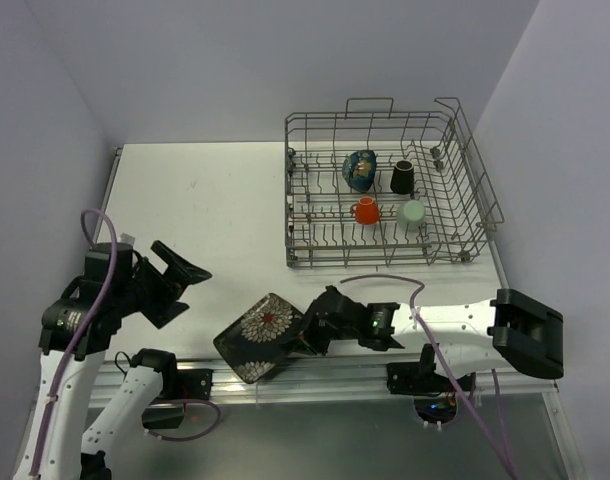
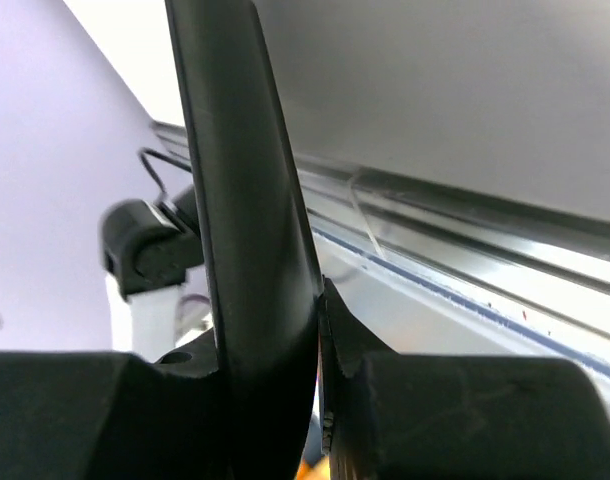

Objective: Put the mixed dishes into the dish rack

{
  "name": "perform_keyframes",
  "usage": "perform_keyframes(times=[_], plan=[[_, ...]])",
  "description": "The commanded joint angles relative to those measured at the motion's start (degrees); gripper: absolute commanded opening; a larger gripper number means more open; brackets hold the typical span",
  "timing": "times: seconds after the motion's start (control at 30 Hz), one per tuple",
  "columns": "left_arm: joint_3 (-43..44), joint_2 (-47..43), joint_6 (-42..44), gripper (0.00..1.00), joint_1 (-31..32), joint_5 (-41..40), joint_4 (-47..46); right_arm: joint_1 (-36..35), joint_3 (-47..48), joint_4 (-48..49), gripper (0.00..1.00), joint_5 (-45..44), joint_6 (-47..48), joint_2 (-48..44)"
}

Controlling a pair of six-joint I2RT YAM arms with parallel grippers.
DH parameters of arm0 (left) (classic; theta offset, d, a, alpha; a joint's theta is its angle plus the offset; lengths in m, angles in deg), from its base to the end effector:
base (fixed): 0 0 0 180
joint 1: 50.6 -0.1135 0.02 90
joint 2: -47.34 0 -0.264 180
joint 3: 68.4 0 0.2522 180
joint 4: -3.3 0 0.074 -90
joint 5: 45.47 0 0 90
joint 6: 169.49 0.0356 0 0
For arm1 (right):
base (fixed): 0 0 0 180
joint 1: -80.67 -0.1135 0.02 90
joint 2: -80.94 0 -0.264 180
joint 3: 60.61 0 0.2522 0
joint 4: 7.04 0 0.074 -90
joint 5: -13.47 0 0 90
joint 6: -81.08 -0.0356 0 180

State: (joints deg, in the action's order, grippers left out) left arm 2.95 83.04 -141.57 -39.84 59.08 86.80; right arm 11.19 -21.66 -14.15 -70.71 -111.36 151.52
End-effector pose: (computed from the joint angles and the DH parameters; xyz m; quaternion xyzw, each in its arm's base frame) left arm 0.0802 -0.0243 0.3341 -0.3598 0.8540 -0.3069 0.2169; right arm 0.0780 0.2188 0.1617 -0.2344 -0.8697 -0.4342 0.0152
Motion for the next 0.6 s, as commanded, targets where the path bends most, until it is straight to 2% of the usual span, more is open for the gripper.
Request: perform_keyframes(times=[0.0, 0.13, 0.37, 0.57], plan=[[7.78, 2.78, 2.58, 0.99, 0.05, -5.05, 2.60, 0.30, 9.95, -3.04, 0.00, 1.56, 10.22, -3.26], [15.09, 6.21, 3.72, 0.99, 0.05, -7.42, 3.56, -0.22, 17.77, -12.42, 0.00, 1.12, 19.52, -2.47], [28.71, 10.17, 5.31, 0.99, 0.05, -12.69, 3.92, -1.98, 35.18, -26.42, 0.00, -5.38, 32.37, -1.94], [38.11, 9.30, 4.61, 0.99, 0.05, -14.11, -1.17, -2.07, 48.45, -35.03, 0.00, -11.70, 39.67, -0.89]])
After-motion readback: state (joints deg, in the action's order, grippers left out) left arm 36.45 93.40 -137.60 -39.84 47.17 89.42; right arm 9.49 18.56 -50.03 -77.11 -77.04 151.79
